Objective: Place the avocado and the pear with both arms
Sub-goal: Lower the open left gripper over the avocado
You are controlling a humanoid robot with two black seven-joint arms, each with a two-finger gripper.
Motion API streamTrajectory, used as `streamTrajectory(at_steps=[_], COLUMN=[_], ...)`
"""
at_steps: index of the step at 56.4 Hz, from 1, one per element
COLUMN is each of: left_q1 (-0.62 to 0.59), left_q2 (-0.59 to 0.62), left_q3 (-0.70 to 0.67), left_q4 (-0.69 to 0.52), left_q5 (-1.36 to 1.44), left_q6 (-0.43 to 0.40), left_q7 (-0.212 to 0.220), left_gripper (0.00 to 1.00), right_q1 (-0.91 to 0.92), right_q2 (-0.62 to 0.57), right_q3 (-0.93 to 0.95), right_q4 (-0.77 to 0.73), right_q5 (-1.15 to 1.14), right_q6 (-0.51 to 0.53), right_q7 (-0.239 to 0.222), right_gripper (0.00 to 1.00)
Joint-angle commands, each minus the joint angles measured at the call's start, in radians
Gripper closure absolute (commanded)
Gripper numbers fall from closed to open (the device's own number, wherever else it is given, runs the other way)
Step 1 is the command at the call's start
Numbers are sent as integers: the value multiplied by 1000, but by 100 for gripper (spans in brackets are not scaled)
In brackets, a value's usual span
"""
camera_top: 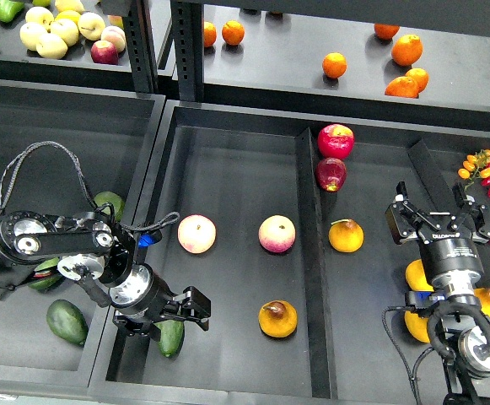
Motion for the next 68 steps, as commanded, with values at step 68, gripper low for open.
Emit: streamTrajectory(at_steps=[68], left_q1=[22], left_q2=[-141], left_q3=[66], left_q4=[226], left_q5=[35], left_q6=[0], left_q7=[0], left_gripper=[0], right_q1=[-2], right_q2=[0], right_q3=[1], right_q4=[0], right_q5=[2], right_q6=[0], right_q7=[-1], right_gripper=[0])
